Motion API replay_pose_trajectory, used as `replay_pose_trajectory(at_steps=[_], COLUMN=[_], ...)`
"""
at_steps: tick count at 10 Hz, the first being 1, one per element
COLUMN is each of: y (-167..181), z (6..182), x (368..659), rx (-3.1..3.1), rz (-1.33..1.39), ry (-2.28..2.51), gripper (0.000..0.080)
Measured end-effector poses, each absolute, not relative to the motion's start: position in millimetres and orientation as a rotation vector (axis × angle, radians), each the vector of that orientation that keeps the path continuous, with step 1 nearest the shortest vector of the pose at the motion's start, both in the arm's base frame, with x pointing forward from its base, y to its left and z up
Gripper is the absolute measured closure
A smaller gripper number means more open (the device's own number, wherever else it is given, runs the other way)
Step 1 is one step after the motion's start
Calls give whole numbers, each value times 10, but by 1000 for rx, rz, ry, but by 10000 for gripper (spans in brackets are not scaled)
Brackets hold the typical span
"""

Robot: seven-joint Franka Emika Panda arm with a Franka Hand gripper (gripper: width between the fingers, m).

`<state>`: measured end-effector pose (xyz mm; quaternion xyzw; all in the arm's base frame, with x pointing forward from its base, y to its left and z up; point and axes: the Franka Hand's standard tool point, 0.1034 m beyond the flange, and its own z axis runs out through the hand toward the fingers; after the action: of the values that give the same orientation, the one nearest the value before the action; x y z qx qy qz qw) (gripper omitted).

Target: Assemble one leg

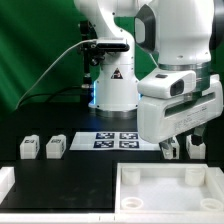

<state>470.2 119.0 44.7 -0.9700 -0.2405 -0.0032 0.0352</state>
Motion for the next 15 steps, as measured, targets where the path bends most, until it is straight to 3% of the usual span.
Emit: replay_pose_trajectory(at_steps=[3, 6, 10, 13, 15], y=[1689, 1682, 1725, 1684, 1706], z=[452, 441, 346, 356, 279], x=[4387, 4374, 4038, 3975, 3997], rx=[-3053, -3054, -3014, -2913, -2871], rz=[44, 63, 773, 1161, 1277], ry=[-169, -190, -128, -134, -124], gripper=[151, 151, 151, 151, 151])
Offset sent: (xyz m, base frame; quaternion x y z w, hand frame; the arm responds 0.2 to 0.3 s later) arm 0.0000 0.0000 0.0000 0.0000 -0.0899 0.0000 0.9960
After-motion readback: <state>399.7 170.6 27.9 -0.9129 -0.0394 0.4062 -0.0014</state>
